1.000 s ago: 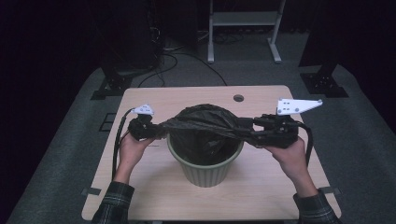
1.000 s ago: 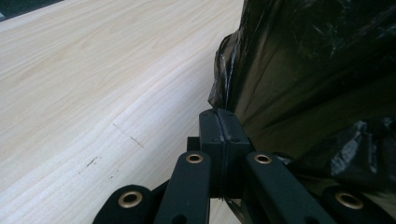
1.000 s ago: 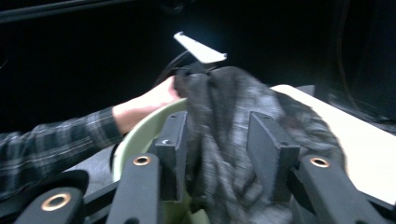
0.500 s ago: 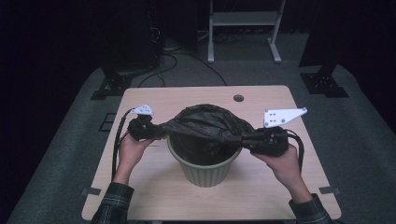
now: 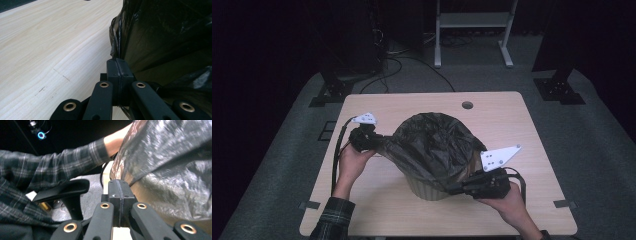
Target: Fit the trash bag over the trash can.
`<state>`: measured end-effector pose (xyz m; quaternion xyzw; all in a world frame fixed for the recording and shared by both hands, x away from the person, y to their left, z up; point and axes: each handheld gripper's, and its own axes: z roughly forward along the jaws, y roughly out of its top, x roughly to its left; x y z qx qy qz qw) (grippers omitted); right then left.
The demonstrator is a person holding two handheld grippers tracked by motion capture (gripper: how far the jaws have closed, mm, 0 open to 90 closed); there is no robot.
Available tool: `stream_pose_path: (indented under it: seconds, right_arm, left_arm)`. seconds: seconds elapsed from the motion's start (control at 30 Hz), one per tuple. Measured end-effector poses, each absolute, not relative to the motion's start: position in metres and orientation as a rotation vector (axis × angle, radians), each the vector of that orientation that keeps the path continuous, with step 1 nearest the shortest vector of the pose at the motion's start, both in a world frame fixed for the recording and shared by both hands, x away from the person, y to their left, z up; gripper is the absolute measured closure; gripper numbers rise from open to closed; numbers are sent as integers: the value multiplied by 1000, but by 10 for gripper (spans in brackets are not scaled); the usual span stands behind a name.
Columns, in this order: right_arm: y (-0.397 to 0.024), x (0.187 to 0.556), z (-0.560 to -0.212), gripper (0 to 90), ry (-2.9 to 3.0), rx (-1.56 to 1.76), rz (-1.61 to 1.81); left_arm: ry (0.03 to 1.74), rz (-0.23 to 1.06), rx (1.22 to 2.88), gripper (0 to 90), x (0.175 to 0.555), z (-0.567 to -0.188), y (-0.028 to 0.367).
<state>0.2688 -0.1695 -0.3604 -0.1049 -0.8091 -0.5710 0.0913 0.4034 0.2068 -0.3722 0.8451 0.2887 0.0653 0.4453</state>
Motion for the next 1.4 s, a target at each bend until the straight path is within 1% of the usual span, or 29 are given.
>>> stream_pose_path:
  seconds: [0.2,0.6,0.97,1.1,1.13,1.17,1.23,1.3,1.37,1.4]
  right_arm:
    - [-166,269,-388,899,-2430,-356,-1629]
    - [-168,281,-447,899,-2535,-518,-1445]
    - [-171,279,-473,899,-2569,-575,-1353]
    - [-171,279,-475,899,-2576,-582,-1349]
    - [-171,279,-474,898,-2580,-583,-1351]
    - [-172,279,-473,895,-2586,-584,-1355]
    - [-174,278,-471,785,-2592,-597,-1378]
    - [-178,278,-466,641,-2594,-624,-1418]
    - [-184,279,-461,568,-2590,-643,-1452]
    - [-187,279,-458,512,-2599,-654,-1472]
  left_arm:
    - [720,151,2098,900,404,-378,206]
    - [747,113,2123,899,409,-399,205]
    - [798,46,2184,899,413,-437,197]
    - [794,43,2175,898,413,-440,195]
    - [792,53,2170,882,412,-438,196]
    - [798,63,2157,821,412,-435,198]
    - [803,78,2133,729,410,-430,203]
    - [811,88,2106,614,408,-423,210]
    - [809,99,2080,515,404,-417,219]
    - [812,99,2071,449,403,-415,223]
